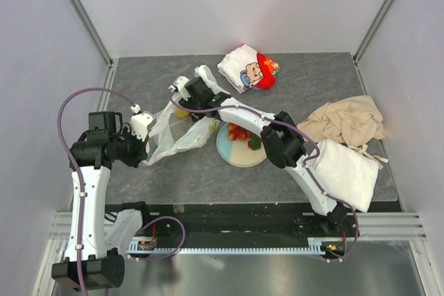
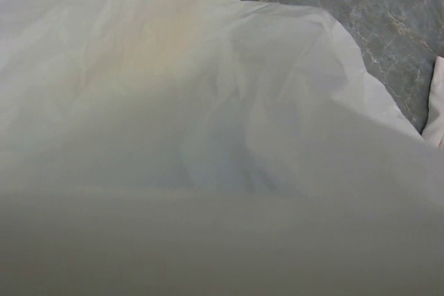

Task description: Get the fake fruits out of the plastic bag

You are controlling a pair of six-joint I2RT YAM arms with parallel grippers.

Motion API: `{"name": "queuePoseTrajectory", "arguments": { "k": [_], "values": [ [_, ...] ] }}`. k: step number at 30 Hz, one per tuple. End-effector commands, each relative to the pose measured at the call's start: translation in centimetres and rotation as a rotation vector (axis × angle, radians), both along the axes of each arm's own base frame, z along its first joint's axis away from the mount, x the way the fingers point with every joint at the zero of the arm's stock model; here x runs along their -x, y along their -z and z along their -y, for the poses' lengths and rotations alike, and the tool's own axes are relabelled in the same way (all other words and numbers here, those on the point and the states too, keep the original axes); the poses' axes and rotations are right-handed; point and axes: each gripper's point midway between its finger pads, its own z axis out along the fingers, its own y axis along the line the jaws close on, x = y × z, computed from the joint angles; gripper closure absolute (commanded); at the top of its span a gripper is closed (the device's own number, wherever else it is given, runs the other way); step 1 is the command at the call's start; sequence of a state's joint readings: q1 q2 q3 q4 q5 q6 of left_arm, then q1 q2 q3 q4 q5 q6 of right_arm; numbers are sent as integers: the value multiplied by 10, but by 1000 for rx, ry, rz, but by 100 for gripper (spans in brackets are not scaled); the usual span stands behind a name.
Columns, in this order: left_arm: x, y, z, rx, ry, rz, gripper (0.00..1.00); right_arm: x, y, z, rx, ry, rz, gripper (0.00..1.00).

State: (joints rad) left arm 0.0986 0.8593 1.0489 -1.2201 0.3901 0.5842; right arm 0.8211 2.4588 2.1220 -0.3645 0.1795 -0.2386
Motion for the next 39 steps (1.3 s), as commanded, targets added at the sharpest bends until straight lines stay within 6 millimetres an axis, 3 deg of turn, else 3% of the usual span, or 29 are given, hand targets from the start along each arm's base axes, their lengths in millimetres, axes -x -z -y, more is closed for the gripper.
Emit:
{"name": "queuePoseTrajectory", "arguments": {
  "k": [1,3,4,6,8,13,16,24,25,29,34,39],
  "values": [
    [-16,-14,1,10,-4,64,98,-7,-17,6,39,7,52,53],
    [-22,-16,2,25,-9,68,98,-1,-29,0,6,-31,42,70],
    [-24,-18,3,33,-18,72,98,0,-48,-5,-29,-43,53,78],
    [-29,-20,6,56,-15,74,98,5,-67,-14,-77,-79,46,86],
    [-33,-25,10,83,-14,81,98,11,-103,-21,-154,-100,59,90],
    [-48,-36,16,127,-6,114,98,56,-168,-38,-344,-261,-20,91],
    [-58,-46,19,149,-10,147,98,79,-190,-42,-435,-298,-96,91],
    [-67,-46,17,164,-54,157,98,102,-217,-40,-503,-352,-130,90],
    [-66,-44,17,164,-58,152,98,103,-222,-37,-500,-359,-115,85],
    [-61,-40,16,157,-72,154,98,103,-184,-24,-405,-325,-139,60],
    [-59,-37,14,156,-88,142,98,76,-130,-25,-304,-241,-140,47],
    [-56,-37,15,164,-98,141,98,49,-97,-30,-241,-174,-104,32]
  ]
}}
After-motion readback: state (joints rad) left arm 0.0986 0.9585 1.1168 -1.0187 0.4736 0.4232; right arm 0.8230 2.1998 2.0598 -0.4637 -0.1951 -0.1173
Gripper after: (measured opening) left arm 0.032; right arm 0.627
